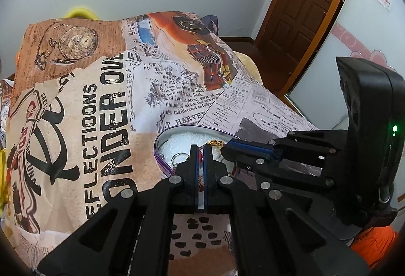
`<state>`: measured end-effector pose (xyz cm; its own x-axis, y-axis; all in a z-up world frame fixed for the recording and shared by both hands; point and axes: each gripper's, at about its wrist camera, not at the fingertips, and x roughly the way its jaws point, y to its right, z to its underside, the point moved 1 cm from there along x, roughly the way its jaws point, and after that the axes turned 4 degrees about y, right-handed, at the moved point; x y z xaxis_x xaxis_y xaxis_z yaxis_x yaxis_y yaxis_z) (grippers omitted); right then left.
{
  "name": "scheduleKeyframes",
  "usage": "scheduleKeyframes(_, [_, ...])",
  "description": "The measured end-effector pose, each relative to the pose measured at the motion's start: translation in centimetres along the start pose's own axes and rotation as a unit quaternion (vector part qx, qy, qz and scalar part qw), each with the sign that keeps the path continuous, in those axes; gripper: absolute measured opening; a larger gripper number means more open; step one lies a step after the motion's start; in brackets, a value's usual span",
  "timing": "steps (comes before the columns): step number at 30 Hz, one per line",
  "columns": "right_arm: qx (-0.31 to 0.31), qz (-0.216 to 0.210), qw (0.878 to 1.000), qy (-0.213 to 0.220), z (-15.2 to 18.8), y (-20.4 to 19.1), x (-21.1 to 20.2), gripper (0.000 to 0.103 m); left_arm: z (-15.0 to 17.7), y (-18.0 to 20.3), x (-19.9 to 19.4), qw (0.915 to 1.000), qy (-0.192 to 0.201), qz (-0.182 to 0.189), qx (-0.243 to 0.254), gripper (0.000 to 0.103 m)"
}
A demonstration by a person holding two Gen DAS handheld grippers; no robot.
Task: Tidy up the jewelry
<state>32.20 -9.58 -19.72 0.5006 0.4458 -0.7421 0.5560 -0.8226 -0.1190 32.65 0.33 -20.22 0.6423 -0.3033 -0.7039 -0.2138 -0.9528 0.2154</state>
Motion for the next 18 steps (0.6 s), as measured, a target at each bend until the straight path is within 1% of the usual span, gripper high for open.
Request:
scheduleKeyframes(7, [-0.002,0.004,1.0,0.001,-0.3,-0.2,-0.5,0.005,-0.1,0.2,-1.4,0.9999,0.007,-0.007,0.007,0.0])
scheduleKeyframes(12, [-0.001,0.009,1.0,0.017,-0.6,-0.6,-2.6,0.006,-0.4,0.6,-3.9,0.9995,0.024,-0.017,0.01,0.001])
scheduleKeyframes(14, [-0.004,0.014,0.999,0.03,-0.8,-1.0,-4.3,0.007,-0.5,0.8,-5.3,0.9991,0.035,-0.022,0.011,0.001])
scheduleKeyframes(18, [-0.012,0.029,0.998,0.061,-1.3,-2.0,-7.5,0.017,-0.8,1.6,-8.9,0.9968,0.068,-0.038,0.016,0.003])
